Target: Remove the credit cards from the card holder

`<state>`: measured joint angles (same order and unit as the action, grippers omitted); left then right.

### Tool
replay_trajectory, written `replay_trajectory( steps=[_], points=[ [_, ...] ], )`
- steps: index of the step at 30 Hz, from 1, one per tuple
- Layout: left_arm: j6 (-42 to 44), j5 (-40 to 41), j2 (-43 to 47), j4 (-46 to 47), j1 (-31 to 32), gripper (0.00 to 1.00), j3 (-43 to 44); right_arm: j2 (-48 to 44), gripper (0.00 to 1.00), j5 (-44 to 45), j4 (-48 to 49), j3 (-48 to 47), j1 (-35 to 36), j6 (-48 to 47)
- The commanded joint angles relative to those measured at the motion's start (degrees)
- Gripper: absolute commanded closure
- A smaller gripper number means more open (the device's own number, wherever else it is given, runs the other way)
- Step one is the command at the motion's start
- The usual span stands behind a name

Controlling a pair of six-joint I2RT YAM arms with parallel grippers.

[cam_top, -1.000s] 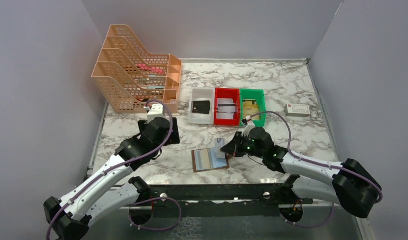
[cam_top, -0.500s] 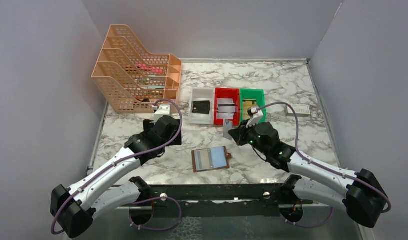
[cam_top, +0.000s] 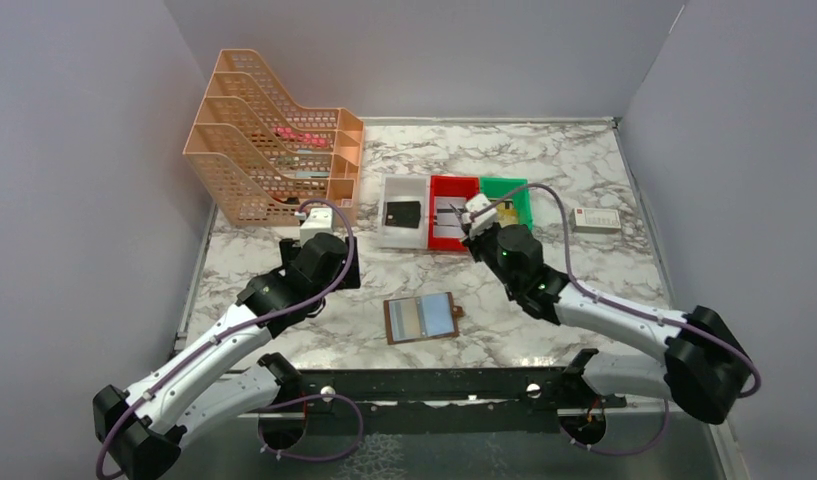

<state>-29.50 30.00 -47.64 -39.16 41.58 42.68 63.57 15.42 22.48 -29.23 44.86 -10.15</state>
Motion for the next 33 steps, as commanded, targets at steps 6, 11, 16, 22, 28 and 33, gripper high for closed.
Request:
replay_trajectory(
  steps=[6,11,16,22,28,33],
  points=[
    [0.84,-2.79,1.39,0.52,-0.36,0.01,0.15,11.17,0.99,0.53,0.07,-10.38,-0.34,-24.55],
    [1.01,-3.34,3.48,0.92,-0.36,0.01,-0.21,16.17,0.99,1.54,0.03,-12.13,-1.44,-31.54],
    [0.88,-4.16,5.39,1.21,-0.36,0.01,-0.64,19.85,0.98,1.07,0.83,-13.58,-3.58,-34.52],
    [0.81,-4.60,6.46,1.45,-0.36,0.01,-0.97,22.28,0.98,-3.50,0.07,-14.49,-5.31,-36.71],
    [0.70,-4.86,6.33,1.54,-0.36,0.01,-1.10,26.00,0.98,-6.82,-2.20,-17.59,-6.79,-36.83],
    [0.45,-4.92,6.47,1.53,-0.36,0.01,-1.19,30.85,0.99,-5.77,-3.19,-20.12,-8.21,-38.09]
  ],
)
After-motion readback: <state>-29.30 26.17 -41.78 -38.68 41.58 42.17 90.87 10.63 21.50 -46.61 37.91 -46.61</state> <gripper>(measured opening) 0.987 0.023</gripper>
